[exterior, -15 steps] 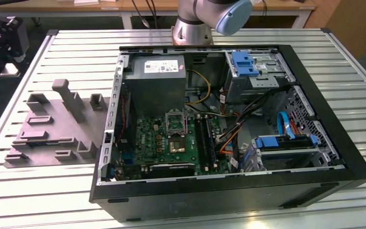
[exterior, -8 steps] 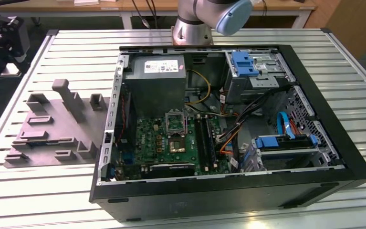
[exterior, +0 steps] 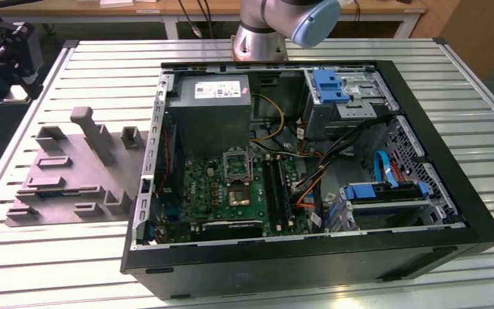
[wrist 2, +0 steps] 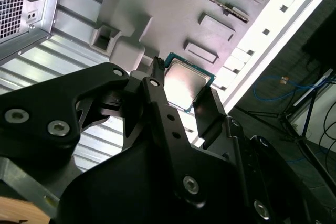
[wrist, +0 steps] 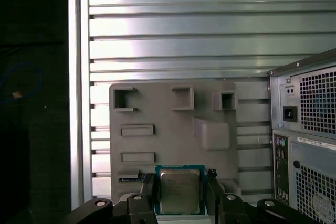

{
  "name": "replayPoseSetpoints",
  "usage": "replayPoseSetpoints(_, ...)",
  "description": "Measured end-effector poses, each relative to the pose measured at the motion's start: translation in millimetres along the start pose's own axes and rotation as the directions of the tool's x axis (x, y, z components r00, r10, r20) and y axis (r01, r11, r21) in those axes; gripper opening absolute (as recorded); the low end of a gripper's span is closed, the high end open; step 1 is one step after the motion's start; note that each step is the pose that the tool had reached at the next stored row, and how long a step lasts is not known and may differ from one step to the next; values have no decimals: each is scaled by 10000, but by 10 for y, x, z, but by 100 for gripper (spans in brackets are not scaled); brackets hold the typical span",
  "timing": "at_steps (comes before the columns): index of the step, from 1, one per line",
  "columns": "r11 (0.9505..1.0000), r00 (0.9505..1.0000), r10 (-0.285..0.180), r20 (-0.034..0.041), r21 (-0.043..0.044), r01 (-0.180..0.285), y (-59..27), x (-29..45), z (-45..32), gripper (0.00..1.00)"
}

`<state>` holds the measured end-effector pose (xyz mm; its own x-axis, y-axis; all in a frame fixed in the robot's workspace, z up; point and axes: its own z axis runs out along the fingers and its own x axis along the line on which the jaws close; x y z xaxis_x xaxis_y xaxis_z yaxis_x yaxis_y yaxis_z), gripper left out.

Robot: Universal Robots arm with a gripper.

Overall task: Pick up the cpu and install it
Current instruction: 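Pick up the cpu and move it towards the insertion slot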

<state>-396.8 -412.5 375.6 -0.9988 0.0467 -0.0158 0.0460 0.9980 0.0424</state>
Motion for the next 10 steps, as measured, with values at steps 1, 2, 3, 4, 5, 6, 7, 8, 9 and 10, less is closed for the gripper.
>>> replayPoseSetpoints(1,10000,10000,-1,-1,0,1,1,-26,0,47)
replayPoseSetpoints(2,10000,10000,-1,0,0,1,2,-50,1,47)
replayPoseSetpoints(3,10000,10000,-1,0,0,1,2,-51,1,47)
replayPoseSetpoints(4,10000,10000,-1,0,0,1,2,-52,1,47)
replayPoseSetpoints(5,10000,10000,-1,0,0,1,2,-52,1,47)
replayPoseSetpoints(6,10000,10000,0,0,0,0,3,-52,1,47)
replayPoseSetpoints(7,10000,10000,-1,0,-3,1,3,-52,1,47)
replayPoseSetpoints(8,10000,10000,-1,-1,-3,1,3,-52,1,47)
replayPoseSetpoints(9,10000,10000,0,0,-5,0,3,-52,1,47)
replayPoseSetpoints(10,10000,10000,0,0,-5,0,3,-52,1,47)
